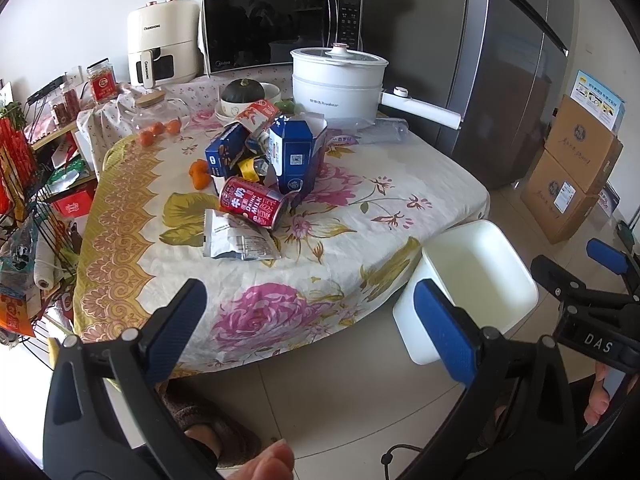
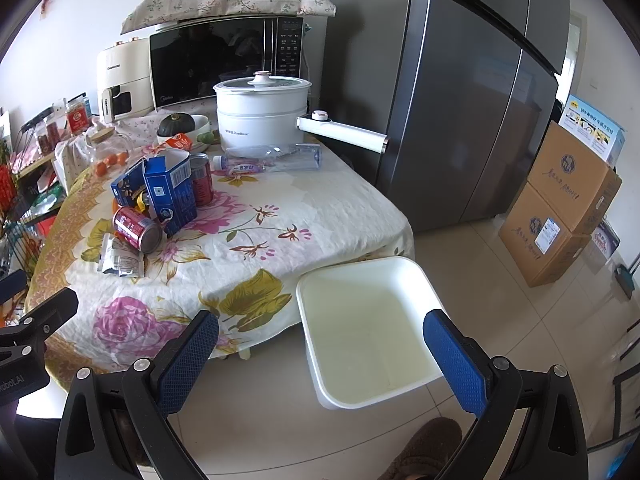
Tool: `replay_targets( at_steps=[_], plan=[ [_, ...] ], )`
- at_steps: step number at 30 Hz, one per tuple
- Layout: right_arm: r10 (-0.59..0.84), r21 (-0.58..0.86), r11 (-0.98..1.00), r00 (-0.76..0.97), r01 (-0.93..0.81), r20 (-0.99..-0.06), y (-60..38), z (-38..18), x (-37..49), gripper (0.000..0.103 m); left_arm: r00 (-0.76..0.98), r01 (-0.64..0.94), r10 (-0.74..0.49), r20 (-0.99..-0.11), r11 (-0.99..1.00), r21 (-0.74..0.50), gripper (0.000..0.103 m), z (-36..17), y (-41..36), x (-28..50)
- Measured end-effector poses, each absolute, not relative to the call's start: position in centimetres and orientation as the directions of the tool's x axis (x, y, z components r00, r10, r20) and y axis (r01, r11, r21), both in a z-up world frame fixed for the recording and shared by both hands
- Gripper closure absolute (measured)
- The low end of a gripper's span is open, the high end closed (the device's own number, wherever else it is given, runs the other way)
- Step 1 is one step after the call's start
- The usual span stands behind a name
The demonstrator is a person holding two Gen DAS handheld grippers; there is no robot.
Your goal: Collect trash
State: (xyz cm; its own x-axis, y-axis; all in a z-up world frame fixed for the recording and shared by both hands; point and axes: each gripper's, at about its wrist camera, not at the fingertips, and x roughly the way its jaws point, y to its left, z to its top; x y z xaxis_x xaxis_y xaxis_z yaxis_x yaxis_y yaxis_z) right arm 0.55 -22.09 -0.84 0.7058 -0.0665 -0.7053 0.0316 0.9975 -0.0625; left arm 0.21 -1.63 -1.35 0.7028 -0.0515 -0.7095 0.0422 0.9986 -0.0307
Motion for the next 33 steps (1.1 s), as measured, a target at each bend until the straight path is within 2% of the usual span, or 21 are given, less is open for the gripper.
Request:
replay_targets(
  at_steps=[30,33],
  plan=[
    [-0.081,-0.068,0.997,0.7,0.046,-0.709,-22.62,-1.44,0.27,0.0,0.697,0.047,-0.066,-0.714,0.998,-0.046,0.0,-1.57,-1.51,0.06],
    [-0.055,-0.033,0.998,0.691,0.046,-0.721,-22.81,-1.13,0.59,0.0,0.689,0.06,-0.086,-0.72,0.996,-0.063,0.0,-1.46,-1.4,0.24]
  ],
)
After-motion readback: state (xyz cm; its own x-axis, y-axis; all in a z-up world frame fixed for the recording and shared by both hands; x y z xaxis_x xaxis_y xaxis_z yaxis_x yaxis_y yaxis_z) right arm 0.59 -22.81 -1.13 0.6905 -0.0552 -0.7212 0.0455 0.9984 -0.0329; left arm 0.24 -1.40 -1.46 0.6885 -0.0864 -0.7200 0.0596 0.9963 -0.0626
